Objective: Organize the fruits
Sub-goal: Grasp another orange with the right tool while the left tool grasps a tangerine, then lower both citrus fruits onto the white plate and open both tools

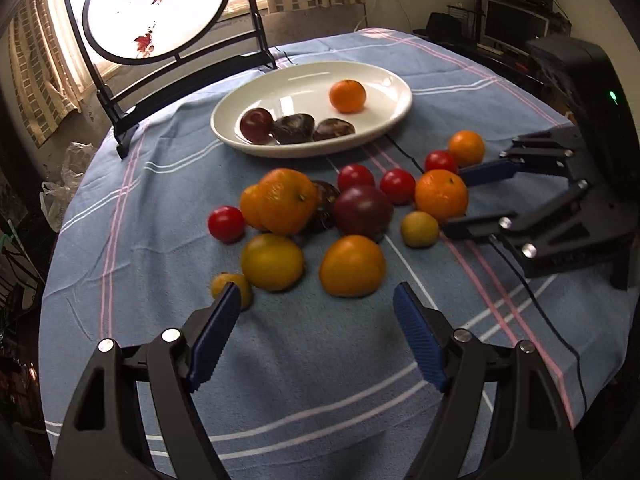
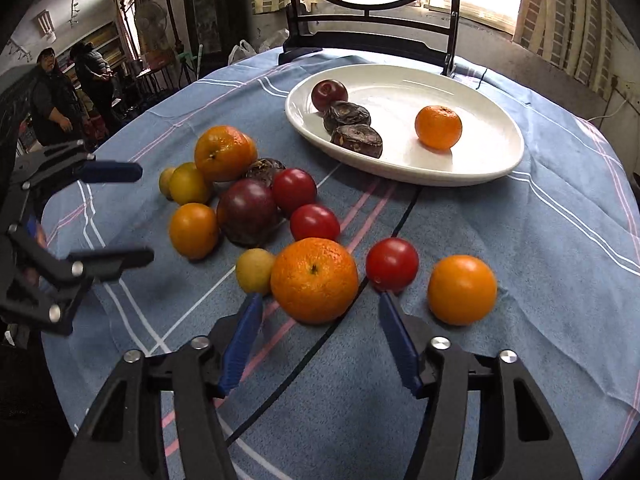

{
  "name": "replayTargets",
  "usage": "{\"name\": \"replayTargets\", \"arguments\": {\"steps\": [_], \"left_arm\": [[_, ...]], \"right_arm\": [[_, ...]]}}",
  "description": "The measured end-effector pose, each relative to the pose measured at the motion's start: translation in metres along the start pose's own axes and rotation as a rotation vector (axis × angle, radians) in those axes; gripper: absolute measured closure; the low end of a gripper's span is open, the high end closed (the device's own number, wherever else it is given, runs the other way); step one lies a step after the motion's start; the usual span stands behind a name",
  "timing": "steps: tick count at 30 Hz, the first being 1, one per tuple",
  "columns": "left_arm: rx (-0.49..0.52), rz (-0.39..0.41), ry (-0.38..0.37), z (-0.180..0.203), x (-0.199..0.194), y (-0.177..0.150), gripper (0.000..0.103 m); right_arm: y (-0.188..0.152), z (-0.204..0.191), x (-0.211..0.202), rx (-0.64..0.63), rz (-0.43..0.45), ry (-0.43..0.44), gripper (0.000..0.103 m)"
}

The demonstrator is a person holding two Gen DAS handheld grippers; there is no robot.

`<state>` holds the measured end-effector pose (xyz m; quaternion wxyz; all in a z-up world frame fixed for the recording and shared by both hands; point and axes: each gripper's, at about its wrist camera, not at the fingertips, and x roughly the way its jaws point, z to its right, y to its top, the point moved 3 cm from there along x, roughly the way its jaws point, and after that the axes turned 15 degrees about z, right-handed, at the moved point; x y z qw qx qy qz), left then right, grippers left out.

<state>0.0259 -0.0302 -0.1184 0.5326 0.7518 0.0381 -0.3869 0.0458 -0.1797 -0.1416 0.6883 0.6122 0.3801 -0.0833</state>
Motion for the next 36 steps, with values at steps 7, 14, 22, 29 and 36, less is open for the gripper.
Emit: {"name": "replayTargets", "arguments": {"steps": [7,14,22,29,36], "left_arm": [[-0.047,-0.031,-0.013,0.009,0.029,0.0,0.027],[-0.047,-0.029,-0.003,0.015,0.039,0.014,0.063],[-0.035,0.042,-0.014,0.004,0.005,0.012,0.064],[-0.131,0.147,0.042,-0.045,-0.034,0.039,0.064],[-0.199,0.186,0.064,-0.063,-0.016,0.089,0.064]], "right_arm": [[-0.001,-0.001,-0.007,-0.014,0.002,0.012,0.061],[-0.009,0.004,-0.024,0.008,0.004,0.006,0.06],[-0.008,0.002,-0.036,0.014,0.034,0.016,0.061],[0.004,-0.001,-0.048,0.007,0.075,0.02,0.061],[0.037,0.002,-0.053,0.013,0.142,0.022,0.06]]}}
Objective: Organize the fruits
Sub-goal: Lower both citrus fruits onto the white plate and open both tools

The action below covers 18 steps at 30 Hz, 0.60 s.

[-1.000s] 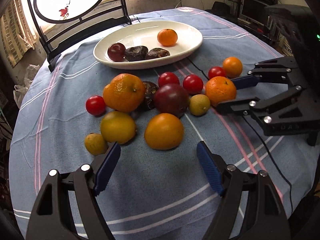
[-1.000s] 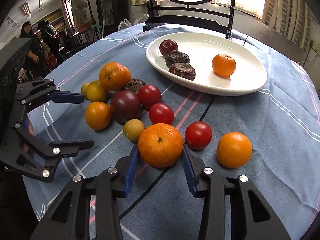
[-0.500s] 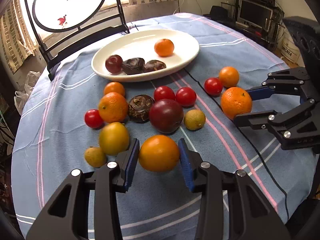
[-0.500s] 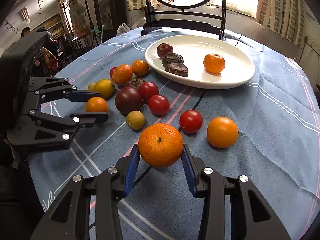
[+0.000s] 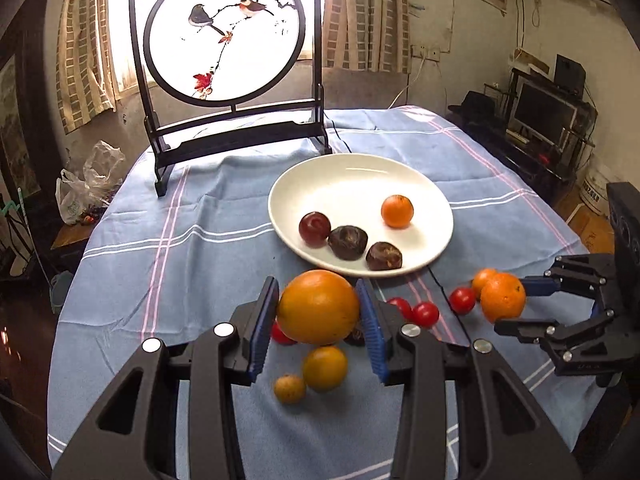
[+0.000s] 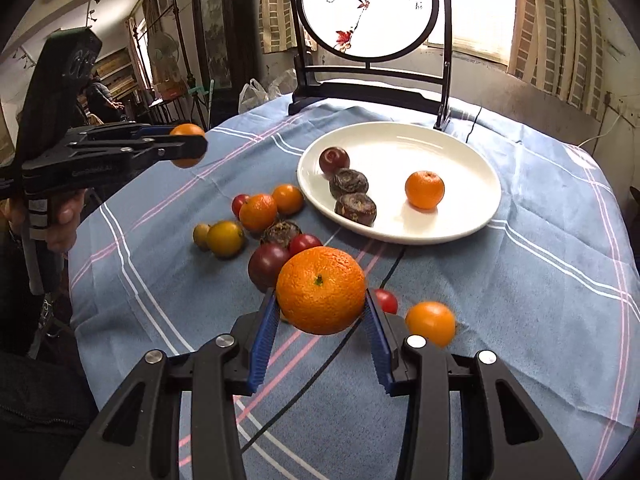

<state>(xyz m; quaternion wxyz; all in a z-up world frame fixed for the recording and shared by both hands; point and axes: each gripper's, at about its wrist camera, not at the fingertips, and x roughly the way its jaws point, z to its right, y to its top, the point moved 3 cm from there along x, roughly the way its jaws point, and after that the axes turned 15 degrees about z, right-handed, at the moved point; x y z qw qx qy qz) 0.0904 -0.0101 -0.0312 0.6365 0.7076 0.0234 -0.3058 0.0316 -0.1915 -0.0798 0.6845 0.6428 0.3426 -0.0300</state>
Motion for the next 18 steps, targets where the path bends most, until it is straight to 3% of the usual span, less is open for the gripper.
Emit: {"name": "replayTargets", "arguments": {"steps": [8,11,18], "left_arm": [[0.074,0.008,0.017,0.025,0.054,0.039,0.064],[0.102,0.022,0.029,0.026,0.072,0.05,0.064],[0.106,-0.03,0.049,0.019,0.123,0.048,0.064]], "right_arm": [[0.055,0.029,0.009,-0.01,0.086,-0.074,0.06],[0.071,0.045,0.021,-0.001,0.092,-0.103,0.06],[0.088,0.07,0.072,0.038,0.056,-0.118,0.06]]}}
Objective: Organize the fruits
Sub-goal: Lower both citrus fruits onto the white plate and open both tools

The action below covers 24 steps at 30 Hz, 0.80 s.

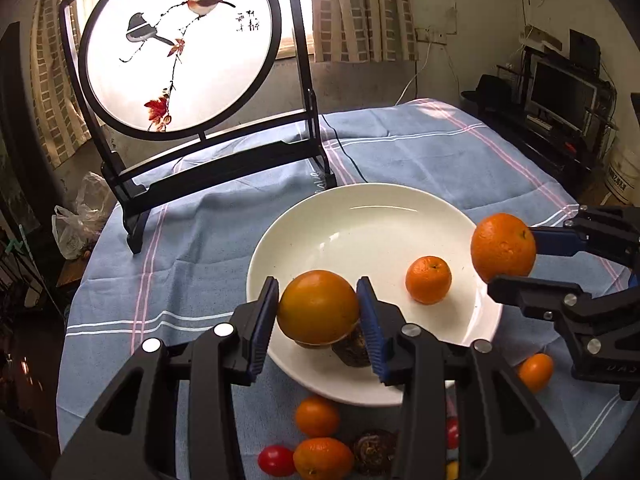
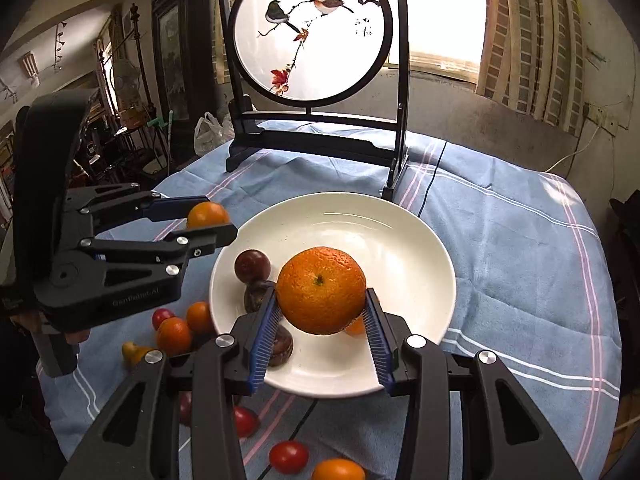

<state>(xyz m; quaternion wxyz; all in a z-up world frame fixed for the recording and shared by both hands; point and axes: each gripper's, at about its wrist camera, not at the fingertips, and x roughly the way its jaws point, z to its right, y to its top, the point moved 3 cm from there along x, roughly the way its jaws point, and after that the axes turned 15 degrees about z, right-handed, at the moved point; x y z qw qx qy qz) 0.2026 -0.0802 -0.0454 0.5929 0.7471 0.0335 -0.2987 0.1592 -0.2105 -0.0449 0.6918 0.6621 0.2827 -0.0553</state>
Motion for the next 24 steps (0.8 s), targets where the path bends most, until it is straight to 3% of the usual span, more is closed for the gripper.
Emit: {"name": "replayTargets", "arguments": {"steps": [9,21,22,23,24], "left_arm": [[0.031,-0.03,0.026,0.001,0.032,-0.007,0.064],[0.063,-0.077,0.046,0.005,0.058,-0.015,0.062],[0.069,-0.074,0.05,0.005,0.058,-0.014,0.057],[0.07,-0.068,0.058,0.005,0.056,-0.014,0.041],[0.066,-0.054,0.073,0.003,0.054,-0.013,0.032]], "right_arm": [[0.003,0.005,0.053,0.022,-0.048,-0.005,0.06],[0.003,0.016,0.087,0.049,-0.093,-0.051,0.059],[0.003,0.017,0.088,0.049,-0.096,-0.058,0.054],[0.005,0.019,0.086,0.053,-0.082,-0.077,0.05],[0.007,0.02,0.083,0.065,-0.064,-0.082,0.045]]}}
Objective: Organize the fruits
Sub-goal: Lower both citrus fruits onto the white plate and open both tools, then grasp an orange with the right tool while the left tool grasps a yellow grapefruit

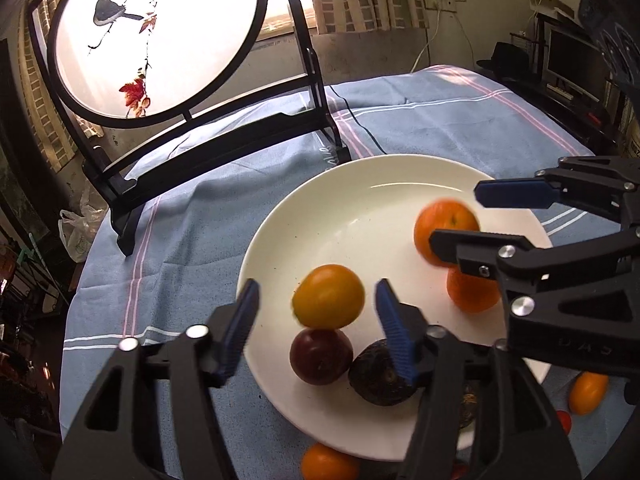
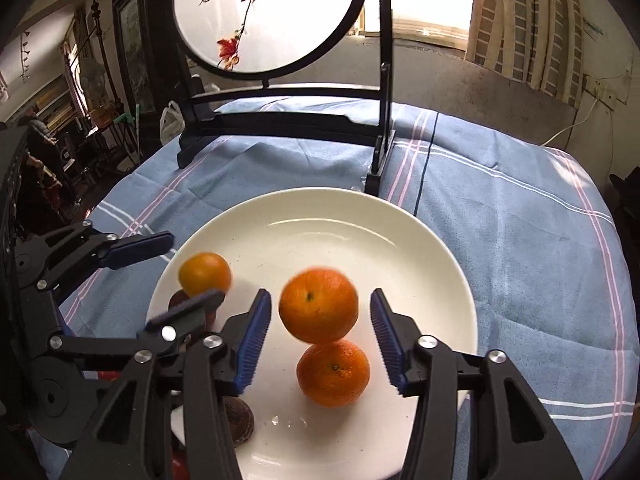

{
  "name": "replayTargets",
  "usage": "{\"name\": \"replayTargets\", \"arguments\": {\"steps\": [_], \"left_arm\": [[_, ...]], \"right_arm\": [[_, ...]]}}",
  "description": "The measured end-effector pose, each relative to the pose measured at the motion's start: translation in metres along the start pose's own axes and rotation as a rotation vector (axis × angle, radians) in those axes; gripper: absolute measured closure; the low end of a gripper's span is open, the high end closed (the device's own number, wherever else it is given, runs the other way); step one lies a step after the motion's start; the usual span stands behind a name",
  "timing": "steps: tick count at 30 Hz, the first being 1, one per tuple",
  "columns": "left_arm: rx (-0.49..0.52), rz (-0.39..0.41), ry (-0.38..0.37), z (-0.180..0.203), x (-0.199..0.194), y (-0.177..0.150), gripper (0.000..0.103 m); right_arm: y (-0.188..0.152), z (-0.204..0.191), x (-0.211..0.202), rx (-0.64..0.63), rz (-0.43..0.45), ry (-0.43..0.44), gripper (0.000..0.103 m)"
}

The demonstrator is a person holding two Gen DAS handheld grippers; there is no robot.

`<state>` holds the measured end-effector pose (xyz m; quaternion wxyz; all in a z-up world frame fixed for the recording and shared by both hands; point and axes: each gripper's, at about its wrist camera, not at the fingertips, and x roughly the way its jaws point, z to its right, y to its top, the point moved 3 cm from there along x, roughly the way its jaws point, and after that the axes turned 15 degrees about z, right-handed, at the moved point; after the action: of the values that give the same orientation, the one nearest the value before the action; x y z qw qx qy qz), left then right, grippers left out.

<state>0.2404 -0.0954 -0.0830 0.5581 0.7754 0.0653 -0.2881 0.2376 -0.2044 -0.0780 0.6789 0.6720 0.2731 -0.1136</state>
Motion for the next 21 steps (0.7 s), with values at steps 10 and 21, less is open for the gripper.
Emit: {"name": "replayTargets", "arguments": {"steps": [10,21], "left_arm": [[-0.076,0.064,-0.013,-0.031,-0.057,-0.001,0.032],[-0.083,0.052,-0.028,-0.052,-0.147,-0.071,0.026]], "right_arm": [[-0.013,-0.001,-0.08,-0.032,0.05,0.056,0.041],[-0.11,-0.017,-0.161,-0.111,-0.021,0.097,0.04]]}}
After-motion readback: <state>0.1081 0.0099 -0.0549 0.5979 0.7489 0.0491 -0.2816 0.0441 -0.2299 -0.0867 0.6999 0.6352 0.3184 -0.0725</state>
